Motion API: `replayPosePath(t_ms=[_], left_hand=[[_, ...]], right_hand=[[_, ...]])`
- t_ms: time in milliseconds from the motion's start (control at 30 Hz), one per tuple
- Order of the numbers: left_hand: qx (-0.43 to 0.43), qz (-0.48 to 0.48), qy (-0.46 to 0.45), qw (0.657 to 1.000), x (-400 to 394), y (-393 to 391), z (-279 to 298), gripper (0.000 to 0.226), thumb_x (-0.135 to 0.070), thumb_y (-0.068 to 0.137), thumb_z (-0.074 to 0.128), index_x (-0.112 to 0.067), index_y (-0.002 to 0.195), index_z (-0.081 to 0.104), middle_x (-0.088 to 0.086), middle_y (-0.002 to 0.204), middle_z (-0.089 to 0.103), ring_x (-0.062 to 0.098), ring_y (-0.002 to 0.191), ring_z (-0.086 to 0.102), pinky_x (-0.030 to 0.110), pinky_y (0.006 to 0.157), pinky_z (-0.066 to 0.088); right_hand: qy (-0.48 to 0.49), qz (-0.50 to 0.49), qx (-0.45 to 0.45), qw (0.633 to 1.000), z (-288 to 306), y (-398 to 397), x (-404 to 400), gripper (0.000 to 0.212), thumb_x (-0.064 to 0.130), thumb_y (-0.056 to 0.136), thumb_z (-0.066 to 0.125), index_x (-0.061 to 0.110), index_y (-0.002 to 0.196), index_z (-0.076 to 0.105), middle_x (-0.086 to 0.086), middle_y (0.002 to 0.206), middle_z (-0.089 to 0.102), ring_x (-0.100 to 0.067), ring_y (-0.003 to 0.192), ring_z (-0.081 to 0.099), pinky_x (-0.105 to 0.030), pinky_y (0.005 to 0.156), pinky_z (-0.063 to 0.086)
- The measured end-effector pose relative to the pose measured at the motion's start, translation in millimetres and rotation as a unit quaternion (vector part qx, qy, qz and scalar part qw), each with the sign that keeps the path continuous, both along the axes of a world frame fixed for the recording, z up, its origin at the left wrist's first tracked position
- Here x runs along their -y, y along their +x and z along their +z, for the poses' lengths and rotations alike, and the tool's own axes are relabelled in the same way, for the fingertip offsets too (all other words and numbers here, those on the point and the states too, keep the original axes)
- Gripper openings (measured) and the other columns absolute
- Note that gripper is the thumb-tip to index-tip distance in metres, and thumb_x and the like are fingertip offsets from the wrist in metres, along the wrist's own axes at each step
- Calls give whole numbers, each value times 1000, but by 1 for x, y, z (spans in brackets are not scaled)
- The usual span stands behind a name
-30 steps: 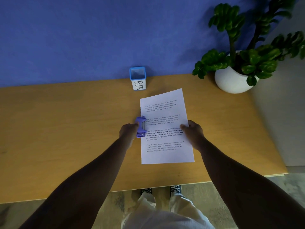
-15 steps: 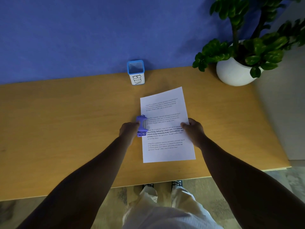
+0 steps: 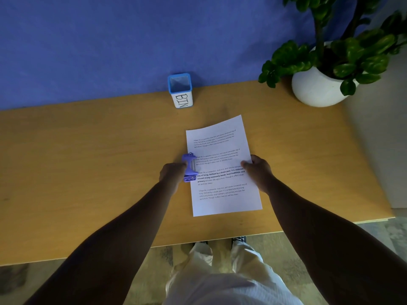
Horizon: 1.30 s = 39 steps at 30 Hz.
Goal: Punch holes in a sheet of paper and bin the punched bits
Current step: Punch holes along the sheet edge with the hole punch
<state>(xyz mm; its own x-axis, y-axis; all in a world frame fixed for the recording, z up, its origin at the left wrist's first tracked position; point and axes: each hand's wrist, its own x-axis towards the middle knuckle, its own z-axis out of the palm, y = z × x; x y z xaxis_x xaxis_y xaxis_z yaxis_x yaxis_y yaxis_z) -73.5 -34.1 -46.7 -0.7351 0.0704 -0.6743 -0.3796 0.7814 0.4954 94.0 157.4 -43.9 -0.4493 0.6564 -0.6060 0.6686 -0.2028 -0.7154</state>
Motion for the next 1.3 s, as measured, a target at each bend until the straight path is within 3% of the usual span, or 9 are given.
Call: replayPosePath(t_ms=[267,400,533,700,800,933,1100,1233,1300], left_hand=[[5,19,-9,1000,-2,2,2,45,-50,90,58,-6,85,65,8,77,62,25,72,56,32,71,47],[7,48,33,998,3,4,2,27,-42,86,64,-21,70,60,6,88,71,25,86,66,36,86,55],[13,62,53,997,6,2,4,24,-43,87,61,-20,78,64,8,93,74,26,94,70,43,89,56],[23,74,63,995,6,0,3,25,-40,88,61,-19,74,59,12,100,74,29,99,71,44,90,55],[31,76,71,994,7,1,5,22,-39,87,62,-20,76,61,11,98,75,28,99,71,46,91,54],[34,83,81,993,7,1,7,26,-41,88,65,-20,73,60,10,101,75,29,101,70,46,94,54],[27,70,81,994,6,2,10,31,-46,85,67,-20,70,59,9,94,74,29,101,70,44,93,55],[22,54,81,995,7,3,8,32,-50,82,70,-23,71,60,7,92,74,24,92,70,47,94,55],[16,48,84,995,8,3,4,29,-51,82,72,-26,69,61,4,89,73,24,94,70,47,94,56]], right_hand=[[30,28,12,999,-5,-5,0,29,21,92,58,13,119,62,-3,109,68,-22,91,62,-30,75,50],[72,2,34,997,-8,-4,-2,38,25,89,62,16,125,57,-4,115,68,-24,98,65,-36,83,55],[131,-51,86,986,-7,-3,-6,40,23,89,54,20,128,58,-4,112,70,-26,98,64,-35,84,54],[152,-16,102,983,-11,-4,-6,26,15,87,44,18,88,70,-6,87,67,-26,79,58,-25,63,44],[168,8,106,980,-14,-4,-4,26,14,84,43,12,85,69,-6,82,67,-25,72,56,-24,58,39],[185,6,101,978,-21,-5,-2,28,20,82,44,15,92,71,-9,102,67,-28,86,61,-29,70,51],[270,33,145,951,-25,-4,4,37,26,90,53,13,124,61,-13,129,52,-35,116,44,-40,86,44],[416,138,114,892,-32,-2,12,41,32,89,58,8,122,58,-13,132,53,-34,122,44,-49,88,48],[454,204,103,861,-37,-4,15,43,34,91,54,8,126,56,-15,141,48,-36,132,40,-51,99,45]])
